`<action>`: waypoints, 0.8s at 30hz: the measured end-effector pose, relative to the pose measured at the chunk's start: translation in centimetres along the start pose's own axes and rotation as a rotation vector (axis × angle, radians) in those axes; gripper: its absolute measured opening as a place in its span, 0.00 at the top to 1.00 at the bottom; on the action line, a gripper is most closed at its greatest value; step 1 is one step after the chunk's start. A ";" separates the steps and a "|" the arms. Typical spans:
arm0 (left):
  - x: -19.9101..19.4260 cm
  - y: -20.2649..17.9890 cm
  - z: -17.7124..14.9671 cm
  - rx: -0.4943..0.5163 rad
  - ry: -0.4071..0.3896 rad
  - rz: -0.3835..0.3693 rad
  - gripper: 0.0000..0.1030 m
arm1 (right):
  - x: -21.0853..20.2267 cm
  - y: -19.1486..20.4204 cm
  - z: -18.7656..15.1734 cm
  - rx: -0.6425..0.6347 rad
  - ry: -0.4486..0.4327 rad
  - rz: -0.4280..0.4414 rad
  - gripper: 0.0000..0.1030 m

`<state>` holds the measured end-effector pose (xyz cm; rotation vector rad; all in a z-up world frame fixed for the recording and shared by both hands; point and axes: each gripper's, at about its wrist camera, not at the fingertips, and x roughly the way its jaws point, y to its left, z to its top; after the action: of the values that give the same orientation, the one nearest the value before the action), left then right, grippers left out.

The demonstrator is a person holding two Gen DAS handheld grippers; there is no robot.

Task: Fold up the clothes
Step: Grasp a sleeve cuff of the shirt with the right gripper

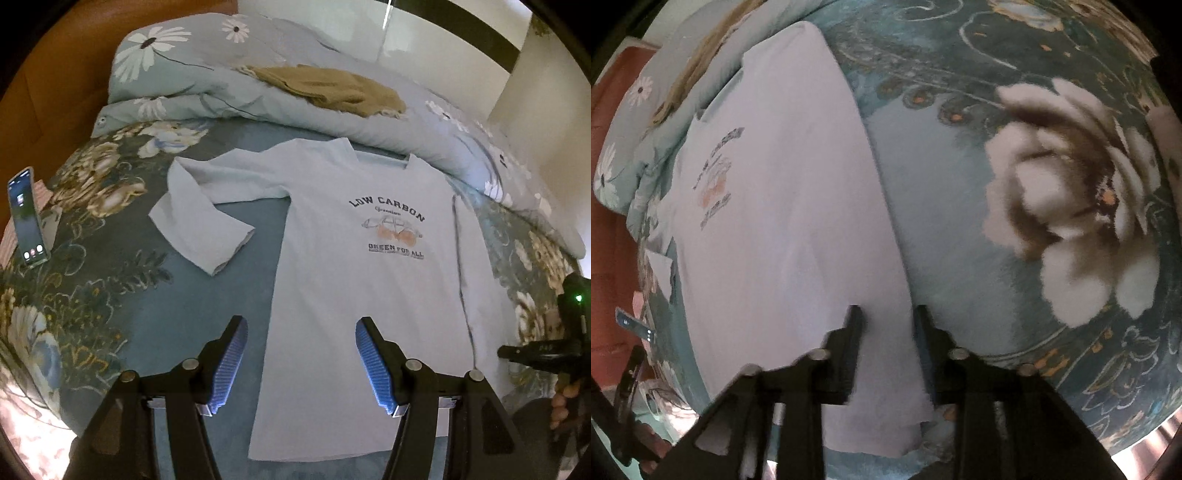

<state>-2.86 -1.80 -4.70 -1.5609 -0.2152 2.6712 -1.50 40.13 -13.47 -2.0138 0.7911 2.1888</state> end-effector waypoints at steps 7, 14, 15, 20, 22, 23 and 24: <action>-0.7 1.8 -0.1 -0.049 -0.005 0.016 0.37 | -3.3 -0.8 0.3 -0.007 -0.112 0.012 0.98; 0.3 4.1 -0.1 -0.105 0.025 0.056 0.37 | -9.7 -0.2 5.3 -0.054 -0.305 -0.213 0.98; 0.6 4.5 -0.1 -0.120 0.031 0.060 0.37 | -10.8 -0.1 6.4 -0.066 -0.337 -0.254 0.98; 2.1 6.5 0.2 -0.178 0.066 0.091 0.37 | -15.5 -0.6 11.9 -0.109 -0.456 -0.477 0.98; 2.7 7.2 0.3 -0.191 0.080 0.108 0.37 | -15.7 -1.7 13.7 -0.087 -0.461 -0.535 0.98; 3.0 7.5 0.3 -0.198 0.087 0.117 0.37 | -15.8 -2.3 14.6 -0.076 -0.463 -0.562 0.98; 3.3 7.9 0.4 -0.207 0.094 0.125 0.37 | -15.4 -2.9 15.4 -0.059 -0.457 -0.590 0.98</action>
<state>-4.51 -9.35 -8.48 -1.8101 -0.4159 2.7352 -12.33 53.36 0.32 -1.4127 0.0628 2.1680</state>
